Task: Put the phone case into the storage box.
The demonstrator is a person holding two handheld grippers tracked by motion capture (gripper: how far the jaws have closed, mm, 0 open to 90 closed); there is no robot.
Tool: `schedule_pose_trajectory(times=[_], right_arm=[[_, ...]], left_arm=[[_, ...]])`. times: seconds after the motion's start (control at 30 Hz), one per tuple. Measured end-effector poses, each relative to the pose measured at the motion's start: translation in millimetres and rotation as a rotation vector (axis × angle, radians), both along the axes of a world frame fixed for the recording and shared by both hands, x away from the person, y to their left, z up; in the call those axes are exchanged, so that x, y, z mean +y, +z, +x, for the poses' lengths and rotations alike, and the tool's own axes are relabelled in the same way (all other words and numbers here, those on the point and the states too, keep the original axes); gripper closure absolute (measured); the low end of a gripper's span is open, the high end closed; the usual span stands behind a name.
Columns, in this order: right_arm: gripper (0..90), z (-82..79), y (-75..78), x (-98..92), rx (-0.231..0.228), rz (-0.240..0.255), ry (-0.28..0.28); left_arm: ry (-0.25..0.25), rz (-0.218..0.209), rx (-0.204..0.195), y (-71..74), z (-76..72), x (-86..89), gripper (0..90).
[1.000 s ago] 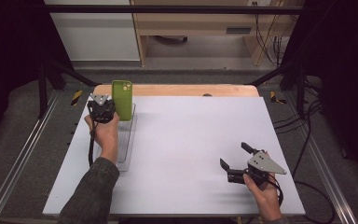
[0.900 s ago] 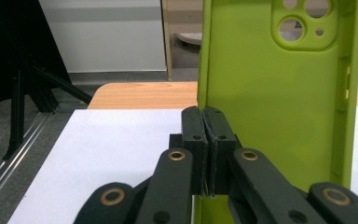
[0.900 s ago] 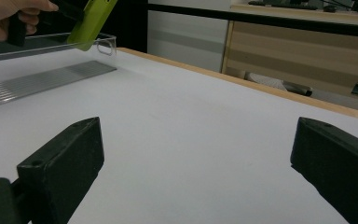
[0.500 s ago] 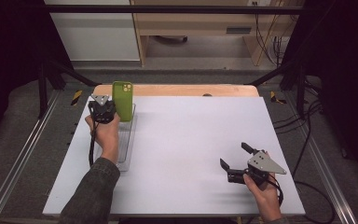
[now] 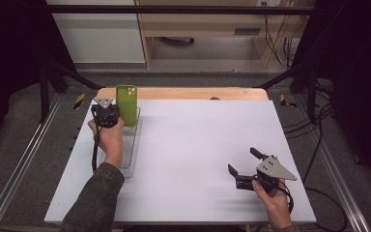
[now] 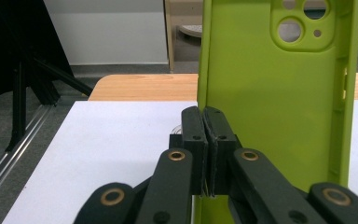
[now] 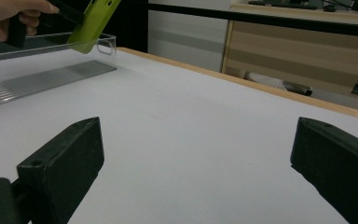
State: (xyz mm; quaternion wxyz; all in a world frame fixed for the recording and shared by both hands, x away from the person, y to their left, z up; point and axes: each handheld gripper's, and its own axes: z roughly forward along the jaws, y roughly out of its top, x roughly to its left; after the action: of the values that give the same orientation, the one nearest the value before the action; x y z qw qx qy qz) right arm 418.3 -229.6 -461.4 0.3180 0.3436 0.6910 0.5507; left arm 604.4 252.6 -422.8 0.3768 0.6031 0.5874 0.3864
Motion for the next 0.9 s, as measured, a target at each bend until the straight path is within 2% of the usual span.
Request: schedule_pose_trajectory(times=[0.2, 0.4, 0.43, 0.53, 0.63, 0.77, 0.9], right_arm=[[2.8, 0.1, -0.1, -0.3, 0.001, 0.001, -0.002], [2.9, 0.0, -0.2, -0.1, 0.001, 0.001, -0.001], [2.9, 0.0, -0.2, 0.0, 0.002, 0.001, -0.001], [2.9, 0.0, -0.1, 0.1, -0.001, 0.001, 0.000], [2.9, -0.1, 0.0, 0.3, -0.002, 0.000, 0.001], [2.8, -0.2, 0.2, 0.1, -0.002, 0.002, -0.002], [2.8, -0.5, 0.2, 0.6, -0.004, 0.000, -0.002]], left_arm=[[-0.001, 0.002, 0.009, 0.2, 1.5, 0.0, 87.4], [-0.020, -0.006, -0.008, 1.2, 2.6, -0.9, 86.5], [-0.028, -0.009, -0.013, 1.1, 2.6, -1.5, 84.3], [-0.031, -0.016, -0.042, 3.4, 1.4, -2.9, 63.9], [-0.045, -0.014, -0.069, 8.3, -2.2, -4.8, 49.3], [-0.086, -0.009, -0.096, 15.5, -8.7, -8.7, 38.3], [-0.121, -0.039, -0.107, 21.0, -13.6, -9.9, 31.9]])
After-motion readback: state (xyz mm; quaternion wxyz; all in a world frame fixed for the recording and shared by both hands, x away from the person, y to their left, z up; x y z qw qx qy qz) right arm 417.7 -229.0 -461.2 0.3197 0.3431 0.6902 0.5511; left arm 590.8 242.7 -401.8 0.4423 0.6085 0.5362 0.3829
